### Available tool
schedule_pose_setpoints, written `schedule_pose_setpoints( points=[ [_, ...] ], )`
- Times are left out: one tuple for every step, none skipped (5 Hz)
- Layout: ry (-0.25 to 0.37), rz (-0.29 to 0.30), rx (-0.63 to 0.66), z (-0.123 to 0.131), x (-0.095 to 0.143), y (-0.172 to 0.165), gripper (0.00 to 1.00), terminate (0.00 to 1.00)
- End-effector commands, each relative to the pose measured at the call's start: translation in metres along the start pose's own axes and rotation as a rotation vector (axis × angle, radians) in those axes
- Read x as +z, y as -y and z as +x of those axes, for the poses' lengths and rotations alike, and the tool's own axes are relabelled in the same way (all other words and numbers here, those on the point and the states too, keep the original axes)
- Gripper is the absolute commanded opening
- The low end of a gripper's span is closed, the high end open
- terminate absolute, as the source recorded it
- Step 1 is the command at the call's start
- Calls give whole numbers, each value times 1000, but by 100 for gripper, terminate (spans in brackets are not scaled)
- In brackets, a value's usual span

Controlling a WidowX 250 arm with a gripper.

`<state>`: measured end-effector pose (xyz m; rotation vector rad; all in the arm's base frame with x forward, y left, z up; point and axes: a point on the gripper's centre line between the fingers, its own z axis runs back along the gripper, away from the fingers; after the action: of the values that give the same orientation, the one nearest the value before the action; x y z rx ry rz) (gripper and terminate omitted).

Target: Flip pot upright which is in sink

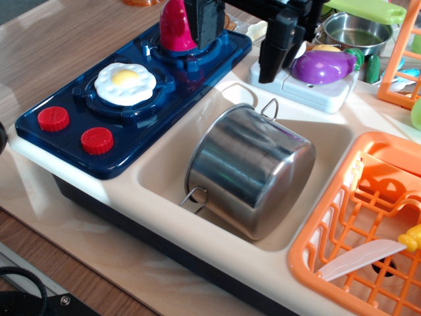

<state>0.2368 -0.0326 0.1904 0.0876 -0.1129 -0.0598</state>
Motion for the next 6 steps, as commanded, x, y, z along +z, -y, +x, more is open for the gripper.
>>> schedule_pose_setpoints(
  points=[
    [0, 0, 0, 0, 0, 0, 100, 0],
    [11, -92, 1, -1, -8, -3, 100, 0],
    [-3, -216, 27, 1, -18, -6, 100, 0],
    [-27, -316, 65, 1, -27, -7, 100, 0],
    [-45, -416, 106, 2, -39, -7, 100, 0],
    [-38, -465, 125, 0, -48, -5, 100, 0]
  ],
)
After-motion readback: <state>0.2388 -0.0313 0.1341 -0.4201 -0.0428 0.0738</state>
